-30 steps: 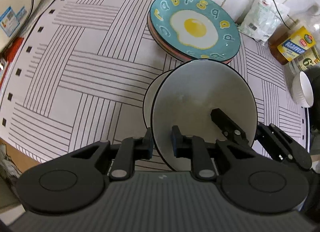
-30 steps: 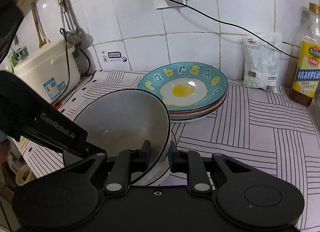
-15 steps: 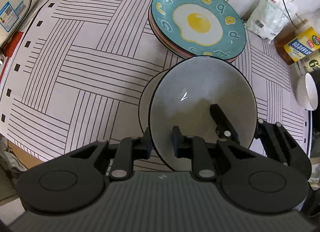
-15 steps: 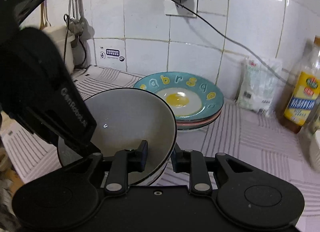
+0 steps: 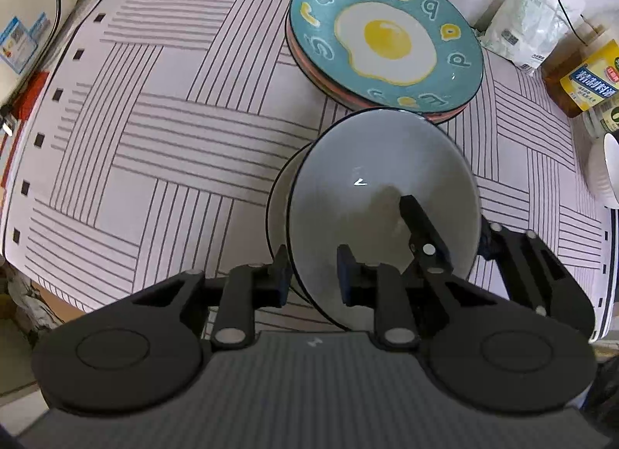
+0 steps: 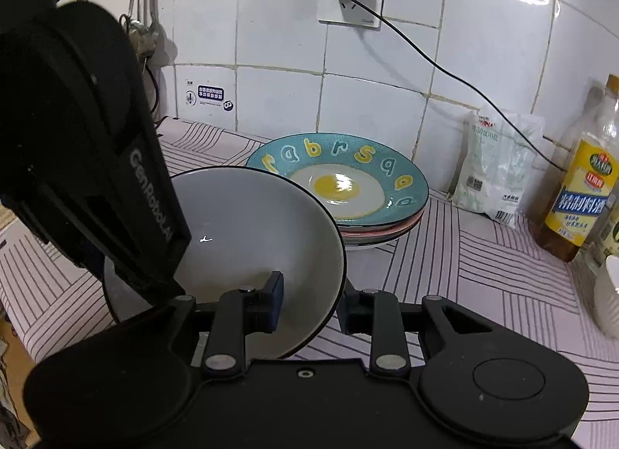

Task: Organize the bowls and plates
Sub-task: 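Lower the white bowl into the first bowl and open both grippers, then move both grippers toward the small white bowl by the bottles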

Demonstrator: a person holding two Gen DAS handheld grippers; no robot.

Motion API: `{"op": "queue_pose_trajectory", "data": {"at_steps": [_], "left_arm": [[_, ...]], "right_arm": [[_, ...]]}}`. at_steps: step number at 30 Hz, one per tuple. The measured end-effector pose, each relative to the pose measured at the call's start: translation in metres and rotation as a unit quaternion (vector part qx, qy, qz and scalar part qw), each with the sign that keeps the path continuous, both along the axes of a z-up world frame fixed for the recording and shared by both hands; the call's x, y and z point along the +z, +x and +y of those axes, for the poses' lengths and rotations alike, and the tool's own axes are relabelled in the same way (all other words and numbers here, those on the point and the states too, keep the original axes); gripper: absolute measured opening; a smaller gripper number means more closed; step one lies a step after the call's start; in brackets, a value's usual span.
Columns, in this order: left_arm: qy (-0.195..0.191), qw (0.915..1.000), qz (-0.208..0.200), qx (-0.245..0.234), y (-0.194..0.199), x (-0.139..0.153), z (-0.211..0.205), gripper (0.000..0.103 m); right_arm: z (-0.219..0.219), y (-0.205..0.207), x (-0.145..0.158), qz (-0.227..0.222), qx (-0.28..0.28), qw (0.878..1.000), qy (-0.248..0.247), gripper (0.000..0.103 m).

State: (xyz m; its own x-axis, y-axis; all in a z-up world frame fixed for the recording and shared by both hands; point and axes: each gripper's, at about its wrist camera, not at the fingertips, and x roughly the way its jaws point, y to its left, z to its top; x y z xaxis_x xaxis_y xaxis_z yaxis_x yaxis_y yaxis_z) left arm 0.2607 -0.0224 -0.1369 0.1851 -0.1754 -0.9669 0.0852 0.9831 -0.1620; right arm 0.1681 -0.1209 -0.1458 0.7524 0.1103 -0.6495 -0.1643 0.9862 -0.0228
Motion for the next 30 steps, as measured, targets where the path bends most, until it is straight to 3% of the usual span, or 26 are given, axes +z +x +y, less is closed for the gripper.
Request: {"op": "queue_pose_trajectory", "data": {"at_steps": [6,12,17,23,30], "left_arm": [[0.011,0.9999,-0.006,-0.007,-0.001,0.003,0.003,0.026],[0.011,0.9998,-0.015,-0.010,-0.008,0.003,0.007,0.026],[0.036,0.9983,-0.040,-0.024,-0.015,0.012,0.006,0.026],[0.048,0.9948,-0.073,-0.051,-0.032,0.034,0.003,0.026],[0.024,0.9929,-0.085,-0.079,-0.053,0.057,-0.012,0.030]], "right_arm": [[-0.021,0.016,-0.004,0.037,-0.021,0.995,0.091,0.016],[-0.013,0.014,-0.007,0.027,-0.019,0.998,0.062,0.013],[-0.013,0.014,-0.005,0.029,-0.022,0.998,0.050,0.014],[-0.032,-0.010,0.020,0.012,-0.011,0.996,0.086,0.030],[-0.066,-0.041,0.050,-0.010,-0.025,0.997,0.067,0.046]]}}
